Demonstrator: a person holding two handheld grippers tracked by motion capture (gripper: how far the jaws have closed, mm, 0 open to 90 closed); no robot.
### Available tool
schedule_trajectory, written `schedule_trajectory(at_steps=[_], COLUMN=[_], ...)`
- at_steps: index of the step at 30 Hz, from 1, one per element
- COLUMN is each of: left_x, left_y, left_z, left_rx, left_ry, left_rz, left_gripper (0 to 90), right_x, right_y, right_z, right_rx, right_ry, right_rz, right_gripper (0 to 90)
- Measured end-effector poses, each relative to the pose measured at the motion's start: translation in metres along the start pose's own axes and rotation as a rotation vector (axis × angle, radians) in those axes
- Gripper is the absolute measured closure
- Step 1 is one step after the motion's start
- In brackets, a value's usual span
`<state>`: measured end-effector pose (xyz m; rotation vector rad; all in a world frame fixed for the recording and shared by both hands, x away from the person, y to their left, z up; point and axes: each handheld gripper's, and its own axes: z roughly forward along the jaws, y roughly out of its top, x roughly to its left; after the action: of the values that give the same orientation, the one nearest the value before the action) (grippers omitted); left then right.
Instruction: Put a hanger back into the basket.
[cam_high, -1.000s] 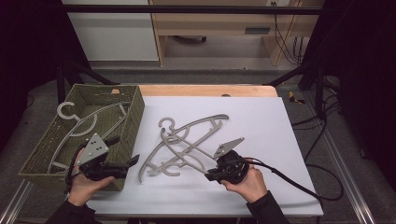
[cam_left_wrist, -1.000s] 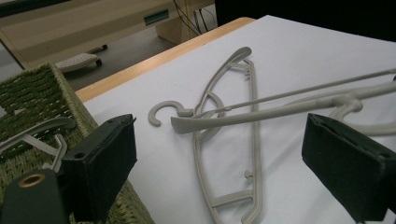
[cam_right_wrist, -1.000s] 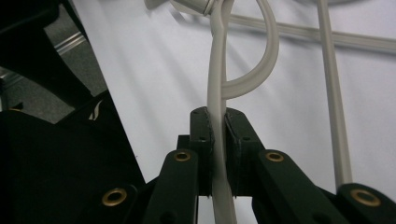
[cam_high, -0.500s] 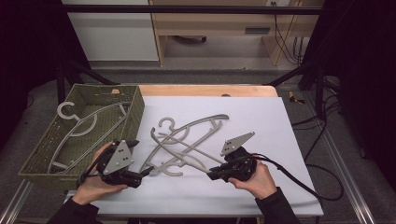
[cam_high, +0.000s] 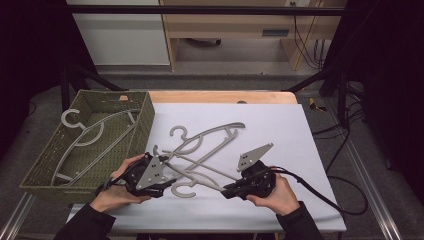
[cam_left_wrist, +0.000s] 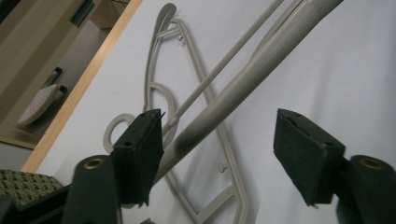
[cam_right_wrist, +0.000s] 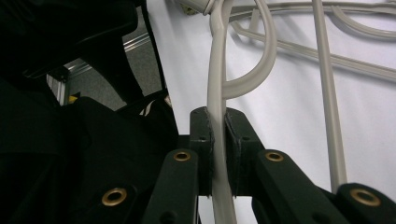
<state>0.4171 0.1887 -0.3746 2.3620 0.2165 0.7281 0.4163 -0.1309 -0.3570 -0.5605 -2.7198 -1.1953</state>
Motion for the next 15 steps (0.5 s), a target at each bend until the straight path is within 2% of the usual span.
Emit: schedule_trajectory(at_steps=[3,7,15], left_x=[-0.0035,-0.0069,-0.0107], left_y=[0.0013,0.0022,0.0018], left_z=[0.0034,0.0062,0.0073], left_rx=[0.009,0.018,0.018], left_ry=[0.013,0.018,0.011], left_rz=[0.055,0.100,0.142], left_gripper=[39.2,45.8,64.9], right_x=[0.0001,0.0005,0.0005], right_y=[0.0001,-0.0001,-0.0003], right_z=[0.0008,0.0034,0.0057], right_rx=[0.014,0.020,0.019], right_ry=[0.009,0.031,0.051], right_rz=[-0.007,-0.010,-0.002], right_gripper=[82.7,82.7,82.7])
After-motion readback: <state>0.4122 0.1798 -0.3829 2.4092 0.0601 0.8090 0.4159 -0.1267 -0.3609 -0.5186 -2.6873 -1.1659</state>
